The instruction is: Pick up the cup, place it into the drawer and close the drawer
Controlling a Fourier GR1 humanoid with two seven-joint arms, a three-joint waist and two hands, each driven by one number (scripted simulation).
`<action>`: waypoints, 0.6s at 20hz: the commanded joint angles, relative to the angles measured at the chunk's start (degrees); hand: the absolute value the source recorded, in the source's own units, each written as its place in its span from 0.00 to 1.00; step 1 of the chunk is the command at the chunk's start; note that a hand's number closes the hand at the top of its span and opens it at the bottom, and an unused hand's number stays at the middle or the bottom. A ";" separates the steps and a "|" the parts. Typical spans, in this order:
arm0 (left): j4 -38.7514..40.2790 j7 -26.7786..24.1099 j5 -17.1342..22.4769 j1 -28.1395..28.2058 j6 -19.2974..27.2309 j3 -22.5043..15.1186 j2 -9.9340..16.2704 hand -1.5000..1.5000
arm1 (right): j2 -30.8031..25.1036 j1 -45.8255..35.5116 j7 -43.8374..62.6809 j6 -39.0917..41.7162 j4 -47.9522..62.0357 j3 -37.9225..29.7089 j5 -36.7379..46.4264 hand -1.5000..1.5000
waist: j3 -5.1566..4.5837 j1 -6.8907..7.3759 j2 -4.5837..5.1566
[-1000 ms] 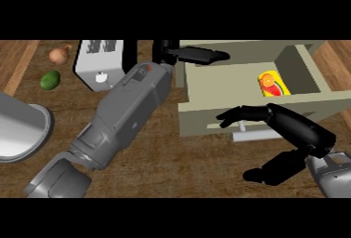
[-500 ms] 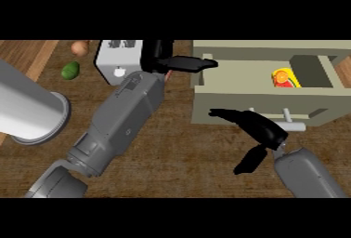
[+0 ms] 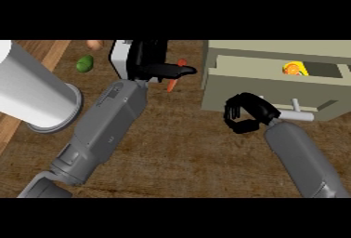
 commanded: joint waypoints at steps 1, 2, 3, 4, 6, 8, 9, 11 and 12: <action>-3.45 1.69 0.86 3.70 -3.19 0.25 3.34 0.00 | -1.48 -5.87 -6.18 -2.90 9.90 -4.89 -0.98 1.00 | 0.14 1.92 0.34; -3.80 0.28 0.55 4.73 -3.21 0.02 2.78 0.00 | -2.19 -8.13 -7.20 -2.97 11.53 -6.29 -1.56 1.00 | 0.14 1.71 0.54; -4.91 1.41 1.08 4.76 -3.49 0.50 3.94 0.00 | -2.10 -8.87 -7.67 -4.65 12.44 -7.77 -2.23 1.00 | 0.16 1.85 0.35; -4.88 2.14 0.64 4.46 -3.30 -0.14 3.58 0.00 | -1.20 -11.87 -6.22 -5.32 14.35 -8.22 -1.94 1.00 | 0.18 2.50 0.70; -5.49 0.13 0.12 7.59 -5.12 -0.94 3.78 0.00 | -4.02 -14.96 -6.73 -4.90 16.23 -11.09 -3.47 1.00 | 0.18 3.71 1.22; -6.77 2.42 0.82 6.38 -6.02 -0.19 6.03 0.00 | -5.28 -16.78 -6.83 -5.90 18.74 -12.28 -3.51 1.00 | 0.19 3.75 1.19; -6.85 2.43 0.59 7.02 -6.73 -0.63 6.14 0.00 | -5.53 -17.26 -6.42 -6.42 19.25 -13.10 -4.03 1.00 | 0.19 3.84 1.36; -7.10 2.01 0.41 7.64 -6.32 -0.90 5.42 0.00 | -5.84 -19.32 -4.94 -5.54 19.69 -14.51 -5.40 1.00 | 0.17 4.44 1.65; -7.54 2.62 0.27 7.31 -6.24 -1.18 5.50 0.00 | -6.46 -19.72 -4.64 -4.98 19.78 -14.62 -5.52 1.00 | 0.19 4.86 1.63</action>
